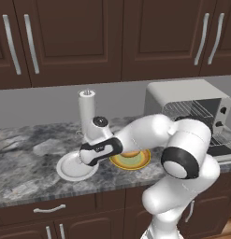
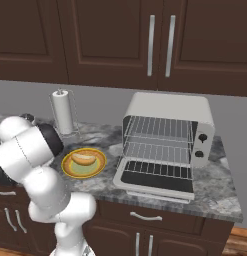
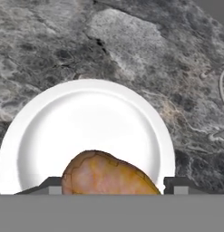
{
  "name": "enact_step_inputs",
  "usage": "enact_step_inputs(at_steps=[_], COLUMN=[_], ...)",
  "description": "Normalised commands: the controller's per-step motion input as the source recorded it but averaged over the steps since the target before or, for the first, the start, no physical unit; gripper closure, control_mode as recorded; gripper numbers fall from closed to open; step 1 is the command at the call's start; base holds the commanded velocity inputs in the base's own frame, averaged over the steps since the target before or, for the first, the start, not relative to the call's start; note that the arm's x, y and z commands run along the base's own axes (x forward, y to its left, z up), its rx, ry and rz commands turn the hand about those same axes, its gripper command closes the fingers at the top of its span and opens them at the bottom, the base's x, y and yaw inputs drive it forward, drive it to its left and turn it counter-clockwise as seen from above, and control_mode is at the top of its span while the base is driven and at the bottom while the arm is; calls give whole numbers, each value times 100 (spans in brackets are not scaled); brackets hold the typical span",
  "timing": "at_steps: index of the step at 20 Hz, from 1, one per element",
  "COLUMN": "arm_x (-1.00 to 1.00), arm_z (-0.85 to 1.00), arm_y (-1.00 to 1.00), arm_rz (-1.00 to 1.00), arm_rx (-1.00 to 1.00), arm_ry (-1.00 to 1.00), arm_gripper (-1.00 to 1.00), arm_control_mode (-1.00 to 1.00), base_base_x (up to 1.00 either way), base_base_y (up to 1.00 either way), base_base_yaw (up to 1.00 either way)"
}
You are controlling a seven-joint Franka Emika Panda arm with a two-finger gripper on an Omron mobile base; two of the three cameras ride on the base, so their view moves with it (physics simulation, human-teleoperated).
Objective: Open the toaster oven door. Place the hotdog bun on the top rack in the toaster oven and place the chicken drumstick on the bottom rack.
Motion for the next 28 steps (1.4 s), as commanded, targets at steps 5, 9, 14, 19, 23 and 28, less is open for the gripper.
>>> enact_step_inputs(at_steps=[5,9,14,19,23,28], arm_x=[-6,-14,-15,-21,-28,-30], arm_z=[41,41,39,30,31,23], arm_y=[-12,-2,-13,-31,-34,-37], arm_rz=[-1,-7,-10,-3,0,0], arm_rx=[0,-2,-1,0,0,-2], arm_ry=[3,0,3,11,5,1], arm_gripper=[100,100,100,100,100,100], arm_control_mode=[-100,-100,-100,-100,-100,-100], base_base_x=[0,0,0,0,0,0], base_base_y=[0,0,0,0,0,0], base_base_yaw=[0,0,0,0,0,0])
